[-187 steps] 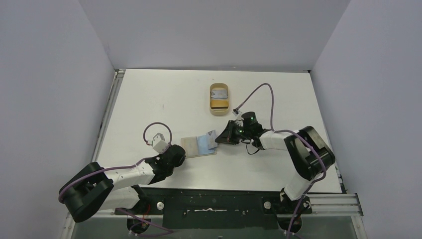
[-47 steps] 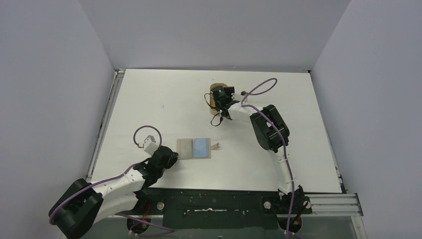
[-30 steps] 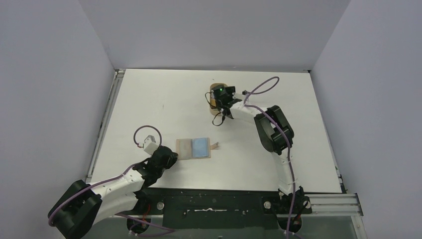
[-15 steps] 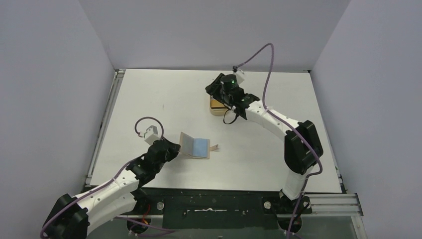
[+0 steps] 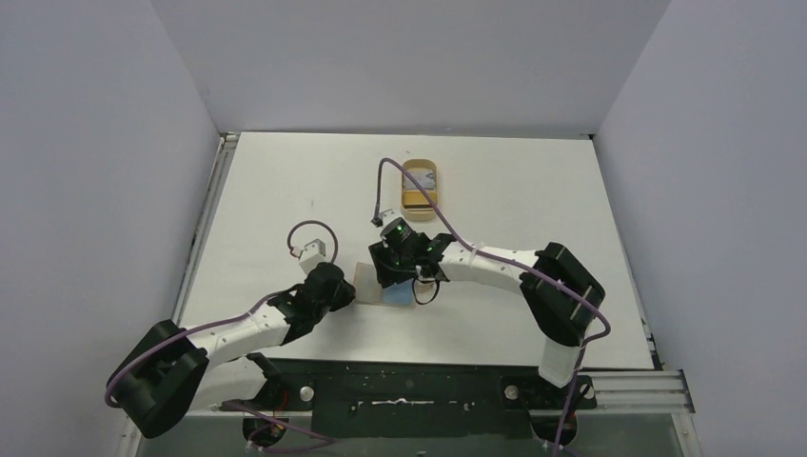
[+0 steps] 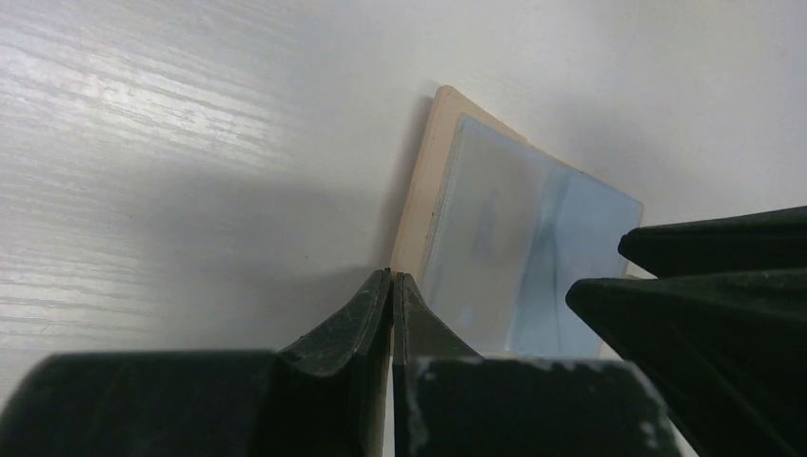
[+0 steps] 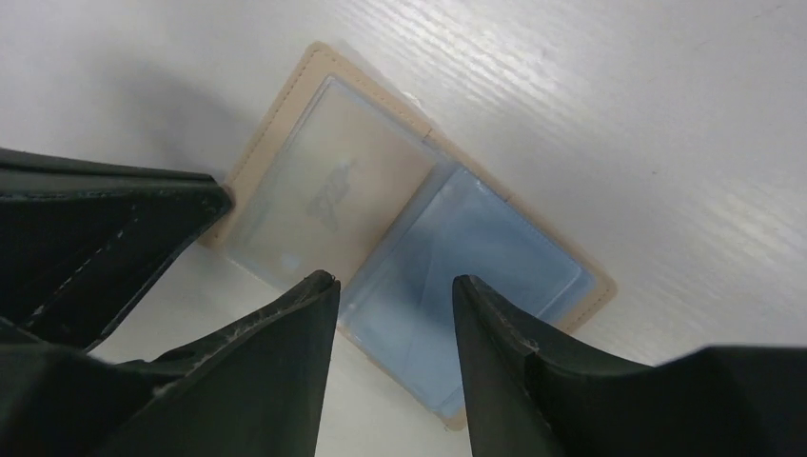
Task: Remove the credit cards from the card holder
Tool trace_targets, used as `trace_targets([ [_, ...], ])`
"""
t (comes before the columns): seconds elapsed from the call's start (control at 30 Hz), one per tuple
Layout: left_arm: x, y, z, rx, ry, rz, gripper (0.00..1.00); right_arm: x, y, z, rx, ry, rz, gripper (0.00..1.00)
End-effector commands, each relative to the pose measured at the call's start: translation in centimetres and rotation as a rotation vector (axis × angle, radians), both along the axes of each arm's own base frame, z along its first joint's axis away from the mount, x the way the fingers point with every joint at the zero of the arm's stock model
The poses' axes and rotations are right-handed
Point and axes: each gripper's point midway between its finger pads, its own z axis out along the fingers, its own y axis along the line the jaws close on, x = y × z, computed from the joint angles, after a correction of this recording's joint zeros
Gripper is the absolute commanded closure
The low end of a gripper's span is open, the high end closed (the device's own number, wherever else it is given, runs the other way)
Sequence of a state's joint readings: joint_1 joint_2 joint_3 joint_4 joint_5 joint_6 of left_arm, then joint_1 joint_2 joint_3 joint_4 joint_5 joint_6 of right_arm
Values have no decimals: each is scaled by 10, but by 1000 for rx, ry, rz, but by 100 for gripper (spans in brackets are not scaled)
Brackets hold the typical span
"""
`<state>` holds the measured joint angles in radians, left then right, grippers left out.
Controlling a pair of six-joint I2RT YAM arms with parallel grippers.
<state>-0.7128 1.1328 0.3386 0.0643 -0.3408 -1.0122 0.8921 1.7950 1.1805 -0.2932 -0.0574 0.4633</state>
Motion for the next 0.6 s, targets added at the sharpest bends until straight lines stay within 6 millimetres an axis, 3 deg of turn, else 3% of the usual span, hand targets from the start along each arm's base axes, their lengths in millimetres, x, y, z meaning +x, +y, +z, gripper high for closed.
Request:
trace_targets([
  [0.0, 18, -17, 20, -39, -76, 17, 100, 10, 17, 39, 86, -143, 38, 51],
  [0.23, 19, -20, 20, -28, -86, 22, 100, 17, 20, 41, 66, -222, 19, 41],
  [0.57, 16, -19, 25, -67, -104, 33, 100, 29, 40, 23, 35, -214, 24, 21],
])
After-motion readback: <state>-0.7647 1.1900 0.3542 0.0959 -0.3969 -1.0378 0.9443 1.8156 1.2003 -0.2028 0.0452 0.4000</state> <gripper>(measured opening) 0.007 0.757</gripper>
